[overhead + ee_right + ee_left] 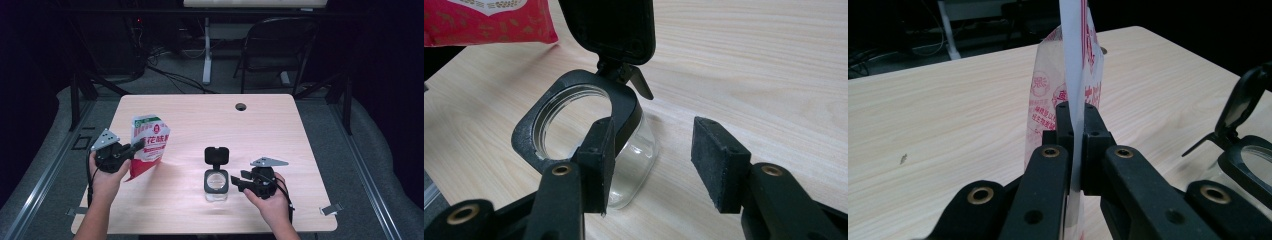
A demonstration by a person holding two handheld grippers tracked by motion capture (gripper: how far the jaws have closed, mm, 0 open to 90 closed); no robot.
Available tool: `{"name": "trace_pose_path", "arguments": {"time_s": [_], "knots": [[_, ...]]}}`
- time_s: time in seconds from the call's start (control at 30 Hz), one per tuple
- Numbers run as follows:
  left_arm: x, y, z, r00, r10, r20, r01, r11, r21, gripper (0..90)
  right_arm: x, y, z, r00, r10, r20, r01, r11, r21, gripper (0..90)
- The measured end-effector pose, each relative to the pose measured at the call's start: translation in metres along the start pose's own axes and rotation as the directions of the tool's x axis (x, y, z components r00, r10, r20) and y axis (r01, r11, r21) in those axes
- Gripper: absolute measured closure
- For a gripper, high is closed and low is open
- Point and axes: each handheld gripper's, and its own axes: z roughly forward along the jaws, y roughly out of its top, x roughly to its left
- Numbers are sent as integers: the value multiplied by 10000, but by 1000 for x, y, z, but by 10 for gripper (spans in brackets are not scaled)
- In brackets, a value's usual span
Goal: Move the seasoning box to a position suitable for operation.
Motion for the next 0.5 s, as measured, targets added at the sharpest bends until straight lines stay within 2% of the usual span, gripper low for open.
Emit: {"name": "trace_pose_path", "arguments": {"time_s": [0.13, 0.27, 0.5], "knots": [[-8, 1, 4, 9997, 138, 213, -140, 9999, 83, 898, 0, 0, 0, 10000, 25, -7, -25, 10000, -34, 522], [-17, 1, 9, 9977, 327, 595, -340, 9992, 201, 898, -1, 0, -1, 10000, -3, -21, 3, 10000, -2, 522], [-35, 2, 16, 9909, 766, 1104, -812, 9960, 380, 898, -1, 0, -1, 10000, 53, -24, -53, 10000, -79, 522]]}}
